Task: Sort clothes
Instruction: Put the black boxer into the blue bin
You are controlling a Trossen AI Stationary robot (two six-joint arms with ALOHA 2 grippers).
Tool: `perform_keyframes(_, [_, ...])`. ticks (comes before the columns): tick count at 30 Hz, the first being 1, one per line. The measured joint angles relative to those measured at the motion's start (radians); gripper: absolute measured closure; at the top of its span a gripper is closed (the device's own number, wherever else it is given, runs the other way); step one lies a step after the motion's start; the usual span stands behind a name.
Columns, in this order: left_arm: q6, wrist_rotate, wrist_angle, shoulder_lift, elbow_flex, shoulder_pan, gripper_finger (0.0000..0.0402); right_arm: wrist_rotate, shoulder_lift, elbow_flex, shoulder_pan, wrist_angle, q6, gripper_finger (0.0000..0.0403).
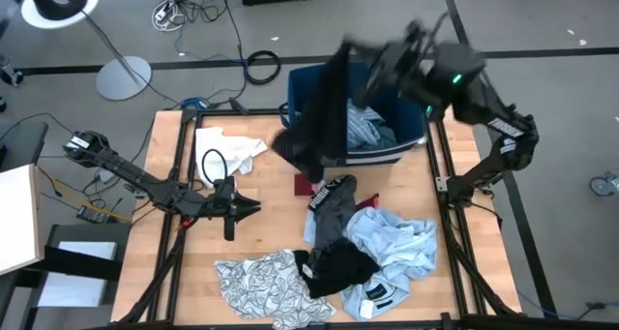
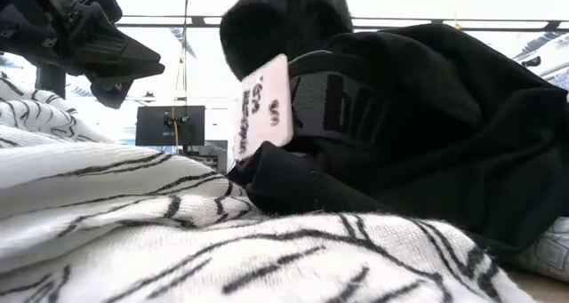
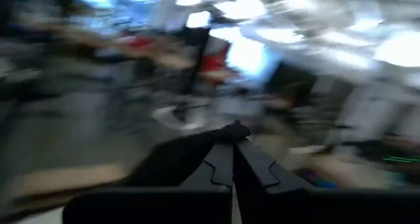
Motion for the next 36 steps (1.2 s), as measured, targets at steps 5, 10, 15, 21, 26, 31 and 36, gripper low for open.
perform_keyframes(5, [0.001,0.0,0.0,0.0,0.0,0.0,0.0316,0.136,-0.001,0.077,-0.121,0.073,-0.1,0.0403])
perform_keyframes(10, [0.0,0.0,0.0,0.0,0.0,0.001,0.0316,0.229,0.001,0.085,-0.216,0.039,-0.101,0.0403])
perform_keyframes(15, [0.0,-0.001,0.0,0.0,0.0,0.001,0.0316,0.191,0.001,0.085,-0.255,-0.104,0.05,0.0403])
perform_keyframes(21, [0.0,-0.01,-0.013,0.0,0.0,0.001,0.0316,-0.139,0.007,0.077,-0.255,-0.507,0.416,0.0403])
perform_keyframes(26, [0.0,-0.01,-0.015,0.0,0.0,0.001,0.0316,-0.161,0.026,-0.076,-0.277,-0.828,0.619,0.04])
perform_keyframes(31, [-0.008,-0.01,-0.013,0.0,0.0,0.001,0.0316,-0.199,0.028,-0.347,-0.33,-0.779,0.642,0.0386])
perform_keyframes(36, [-0.022,-0.011,-0.013,0.0,0.0,0.001,0.0316,-0.442,0.042,-0.593,-0.401,-0.483,0.626,0.0343])
